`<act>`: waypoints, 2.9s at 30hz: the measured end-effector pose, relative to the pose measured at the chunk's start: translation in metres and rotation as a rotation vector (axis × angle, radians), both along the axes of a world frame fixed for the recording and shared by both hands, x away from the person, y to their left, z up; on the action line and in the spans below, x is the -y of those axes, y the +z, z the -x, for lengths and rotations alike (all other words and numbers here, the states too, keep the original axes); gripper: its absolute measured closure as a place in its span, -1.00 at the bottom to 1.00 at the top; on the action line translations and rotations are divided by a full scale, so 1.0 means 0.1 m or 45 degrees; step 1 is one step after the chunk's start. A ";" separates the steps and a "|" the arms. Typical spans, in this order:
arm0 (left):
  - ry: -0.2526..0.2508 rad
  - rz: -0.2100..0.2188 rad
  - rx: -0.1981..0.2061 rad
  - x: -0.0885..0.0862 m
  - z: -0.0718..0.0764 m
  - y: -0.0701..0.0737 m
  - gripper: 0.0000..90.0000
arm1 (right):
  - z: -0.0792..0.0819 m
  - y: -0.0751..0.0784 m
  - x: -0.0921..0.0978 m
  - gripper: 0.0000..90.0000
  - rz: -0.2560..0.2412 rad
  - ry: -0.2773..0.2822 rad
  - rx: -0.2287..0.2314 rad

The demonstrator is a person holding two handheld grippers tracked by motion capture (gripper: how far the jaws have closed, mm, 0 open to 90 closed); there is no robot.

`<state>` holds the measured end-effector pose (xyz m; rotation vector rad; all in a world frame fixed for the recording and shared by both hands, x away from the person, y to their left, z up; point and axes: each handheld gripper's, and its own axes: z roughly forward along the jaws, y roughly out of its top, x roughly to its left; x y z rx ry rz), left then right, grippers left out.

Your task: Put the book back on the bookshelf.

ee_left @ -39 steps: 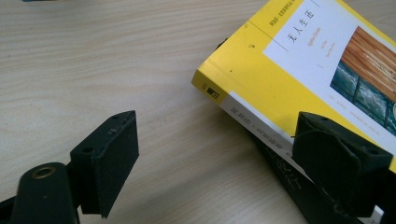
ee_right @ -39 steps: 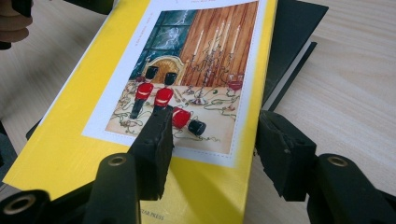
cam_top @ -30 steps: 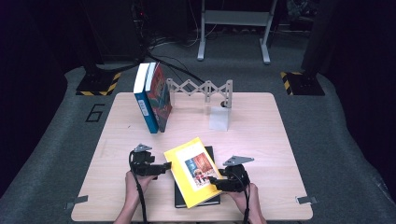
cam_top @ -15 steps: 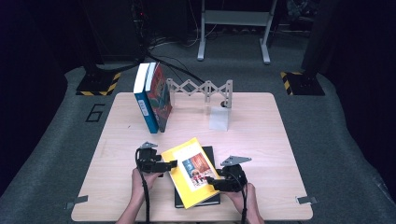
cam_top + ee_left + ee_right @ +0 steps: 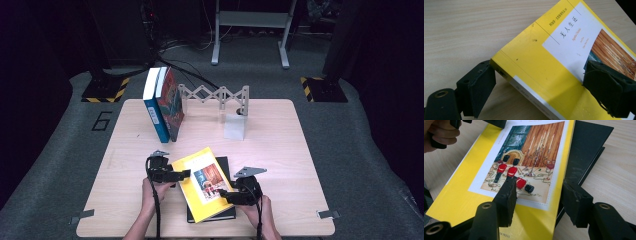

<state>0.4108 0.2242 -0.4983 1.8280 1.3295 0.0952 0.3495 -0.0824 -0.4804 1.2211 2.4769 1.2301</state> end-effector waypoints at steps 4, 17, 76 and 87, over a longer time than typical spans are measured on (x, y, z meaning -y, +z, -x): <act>-0.012 0.051 -0.021 -0.05 -0.02 -0.03 -0.70 | -0.02 -0.01 -0.01 0.04 -0.010 0.006 -0.004; -0.010 -0.037 0.088 -0.03 0.06 0.19 -0.57 | -0.08 0.02 -0.17 0.07 0.030 0.029 0.000; -0.216 -0.287 0.183 0.20 -0.01 0.93 0.18 | -0.15 0.00 -0.30 0.06 0.008 0.024 0.035; -0.235 -0.320 0.178 0.23 -0.02 0.99 0.24 | -0.16 -0.01 -0.34 0.06 0.008 0.031 0.055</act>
